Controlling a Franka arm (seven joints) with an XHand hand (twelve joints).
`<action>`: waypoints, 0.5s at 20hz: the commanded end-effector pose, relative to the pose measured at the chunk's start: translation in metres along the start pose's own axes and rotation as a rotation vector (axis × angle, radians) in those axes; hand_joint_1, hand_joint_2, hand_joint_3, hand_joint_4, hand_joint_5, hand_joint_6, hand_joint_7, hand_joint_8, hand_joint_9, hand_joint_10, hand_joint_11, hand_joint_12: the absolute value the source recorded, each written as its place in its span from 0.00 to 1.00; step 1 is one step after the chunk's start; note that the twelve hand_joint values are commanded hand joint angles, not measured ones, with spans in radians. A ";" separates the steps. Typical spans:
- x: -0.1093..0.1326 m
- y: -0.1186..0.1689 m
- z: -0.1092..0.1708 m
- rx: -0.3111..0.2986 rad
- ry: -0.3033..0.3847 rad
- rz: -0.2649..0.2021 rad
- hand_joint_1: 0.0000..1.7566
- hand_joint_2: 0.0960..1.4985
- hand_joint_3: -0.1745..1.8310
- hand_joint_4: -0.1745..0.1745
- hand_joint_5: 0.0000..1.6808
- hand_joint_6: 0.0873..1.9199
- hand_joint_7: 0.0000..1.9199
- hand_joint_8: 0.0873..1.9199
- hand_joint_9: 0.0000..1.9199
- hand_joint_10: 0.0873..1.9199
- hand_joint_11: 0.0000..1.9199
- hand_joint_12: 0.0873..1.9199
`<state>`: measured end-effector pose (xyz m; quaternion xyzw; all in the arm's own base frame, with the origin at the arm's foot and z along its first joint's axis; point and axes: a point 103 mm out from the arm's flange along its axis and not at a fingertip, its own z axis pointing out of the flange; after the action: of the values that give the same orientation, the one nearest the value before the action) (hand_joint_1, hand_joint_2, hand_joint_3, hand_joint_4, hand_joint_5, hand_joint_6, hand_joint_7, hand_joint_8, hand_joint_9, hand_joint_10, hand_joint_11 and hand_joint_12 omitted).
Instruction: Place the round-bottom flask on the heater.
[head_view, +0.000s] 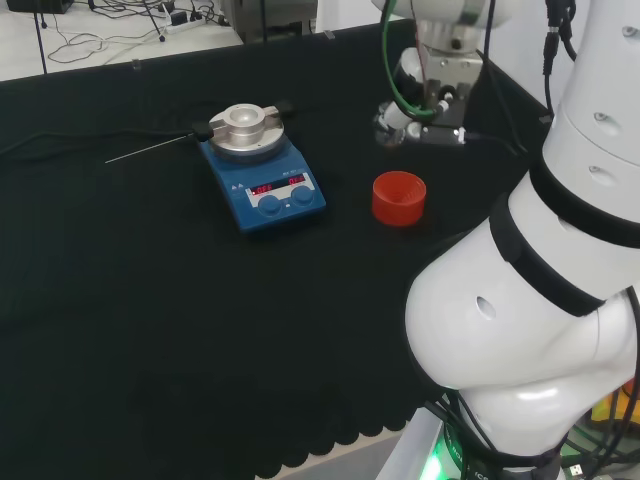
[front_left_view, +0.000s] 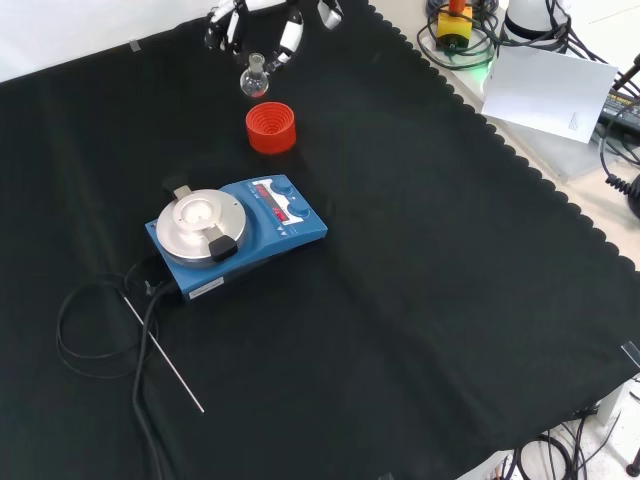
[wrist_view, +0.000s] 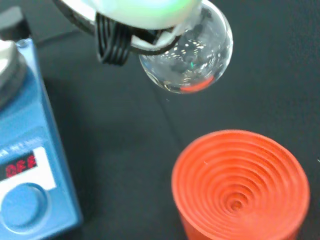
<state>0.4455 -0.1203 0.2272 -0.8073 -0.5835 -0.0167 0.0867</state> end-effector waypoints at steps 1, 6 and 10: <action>0.042 0.009 -0.020 -0.006 -0.011 -0.052 0.65 0.40 0.48 0.42 0.68 0.48 0.18 0.33 0.33 0.28 0.22 0.67; 0.071 0.029 -0.029 0.004 -0.013 -0.097 0.65 0.40 0.48 0.40 0.68 0.48 0.18 0.33 0.33 0.28 0.22 0.67; 0.098 0.048 -0.034 0.012 -0.018 -0.136 0.65 0.40 0.49 0.39 0.68 0.48 0.18 0.33 0.33 0.28 0.23 0.67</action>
<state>0.4870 -0.0863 0.2630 -0.7871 -0.6127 -0.0208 0.0679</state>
